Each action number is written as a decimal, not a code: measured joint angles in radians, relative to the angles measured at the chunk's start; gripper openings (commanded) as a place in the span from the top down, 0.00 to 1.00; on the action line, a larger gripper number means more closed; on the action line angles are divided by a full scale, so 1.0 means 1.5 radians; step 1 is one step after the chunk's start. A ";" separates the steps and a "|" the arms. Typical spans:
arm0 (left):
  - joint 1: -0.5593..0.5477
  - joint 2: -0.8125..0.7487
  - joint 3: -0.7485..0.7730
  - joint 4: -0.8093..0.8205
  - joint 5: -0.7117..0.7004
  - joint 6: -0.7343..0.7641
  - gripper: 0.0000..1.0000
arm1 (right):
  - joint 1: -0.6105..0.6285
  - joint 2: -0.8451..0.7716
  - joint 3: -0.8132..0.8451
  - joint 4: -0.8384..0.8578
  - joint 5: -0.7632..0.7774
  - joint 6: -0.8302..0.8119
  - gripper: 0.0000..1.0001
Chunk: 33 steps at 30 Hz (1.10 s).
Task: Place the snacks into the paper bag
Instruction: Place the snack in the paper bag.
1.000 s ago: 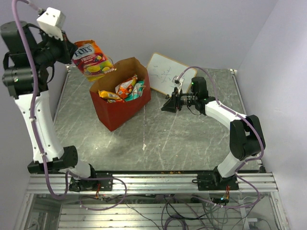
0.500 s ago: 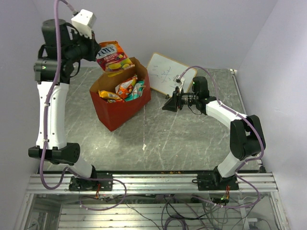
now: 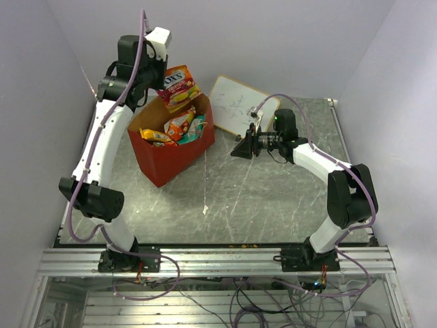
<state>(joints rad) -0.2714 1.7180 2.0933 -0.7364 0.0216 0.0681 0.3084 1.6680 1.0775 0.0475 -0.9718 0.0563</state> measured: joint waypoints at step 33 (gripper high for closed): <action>-0.009 -0.213 -0.462 0.189 0.031 0.130 0.75 | 0.000 0.019 0.000 0.000 -0.005 0.003 0.59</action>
<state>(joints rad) -0.2852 1.3979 1.4002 -0.4526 0.0681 0.2630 0.3080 1.6958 1.0775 0.0479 -0.9787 0.0605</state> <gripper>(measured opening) 0.239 0.406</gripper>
